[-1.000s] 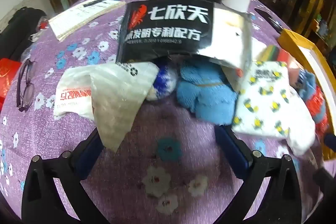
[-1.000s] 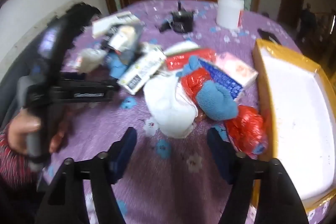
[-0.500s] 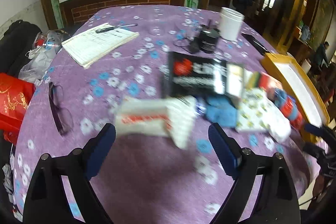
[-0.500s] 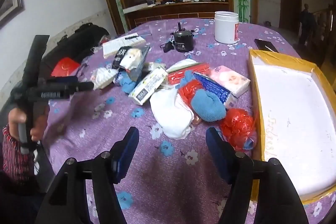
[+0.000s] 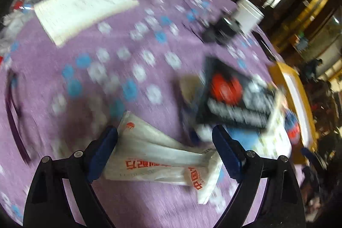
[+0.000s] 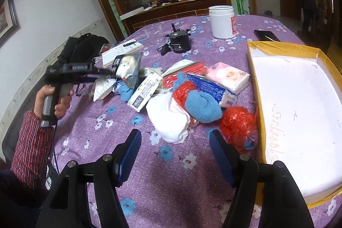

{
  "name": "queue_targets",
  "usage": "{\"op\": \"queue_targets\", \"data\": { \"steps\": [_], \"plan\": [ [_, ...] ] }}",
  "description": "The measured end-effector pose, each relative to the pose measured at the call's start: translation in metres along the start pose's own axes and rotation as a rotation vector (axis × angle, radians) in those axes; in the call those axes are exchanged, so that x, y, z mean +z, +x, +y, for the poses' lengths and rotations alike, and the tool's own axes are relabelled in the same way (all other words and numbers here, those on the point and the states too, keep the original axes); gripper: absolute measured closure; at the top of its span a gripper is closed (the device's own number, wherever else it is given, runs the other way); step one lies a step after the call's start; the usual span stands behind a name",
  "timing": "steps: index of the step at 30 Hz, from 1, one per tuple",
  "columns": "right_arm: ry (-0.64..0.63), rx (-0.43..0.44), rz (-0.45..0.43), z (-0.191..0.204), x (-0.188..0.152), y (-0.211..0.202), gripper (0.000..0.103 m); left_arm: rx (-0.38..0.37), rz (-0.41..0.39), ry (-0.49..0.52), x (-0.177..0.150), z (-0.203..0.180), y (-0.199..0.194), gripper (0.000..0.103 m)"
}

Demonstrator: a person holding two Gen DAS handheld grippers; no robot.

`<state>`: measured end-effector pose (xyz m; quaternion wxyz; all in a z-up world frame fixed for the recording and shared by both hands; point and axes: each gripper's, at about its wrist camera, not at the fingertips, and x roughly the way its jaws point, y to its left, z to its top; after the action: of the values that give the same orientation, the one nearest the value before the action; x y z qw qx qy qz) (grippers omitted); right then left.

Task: Organize soft objects
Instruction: 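Grasp the white paper bag with the left gripper and lift it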

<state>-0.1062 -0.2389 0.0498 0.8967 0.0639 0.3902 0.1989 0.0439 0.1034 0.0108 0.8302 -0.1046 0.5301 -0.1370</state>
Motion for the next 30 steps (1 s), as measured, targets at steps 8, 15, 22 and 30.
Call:
{"op": "queue_targets", "data": {
  "steps": [8, 15, 22, 30],
  "plan": [
    [0.037, 0.018, -0.009, -0.01, -0.001, -0.001, 0.034, -0.043, 0.03, 0.221, -0.072, -0.057, -0.029, 0.011],
    [0.046, 0.009, -0.038, -0.014, -0.003, -0.011, 0.034, -0.049, -0.008, 0.273, -0.099, -0.072, -0.056, 0.011],
    [0.04, 0.011, -0.047, -0.014, -0.004, -0.015, 0.034, -0.144, 0.049, 0.151, -0.115, -0.063, -0.057, 0.011],
    [0.047, 0.005, -0.048, -0.017, -0.002, -0.017, 0.034, -0.097, 0.064, 0.036, -0.1, -0.071, -0.027, 0.011]
  ]
}}
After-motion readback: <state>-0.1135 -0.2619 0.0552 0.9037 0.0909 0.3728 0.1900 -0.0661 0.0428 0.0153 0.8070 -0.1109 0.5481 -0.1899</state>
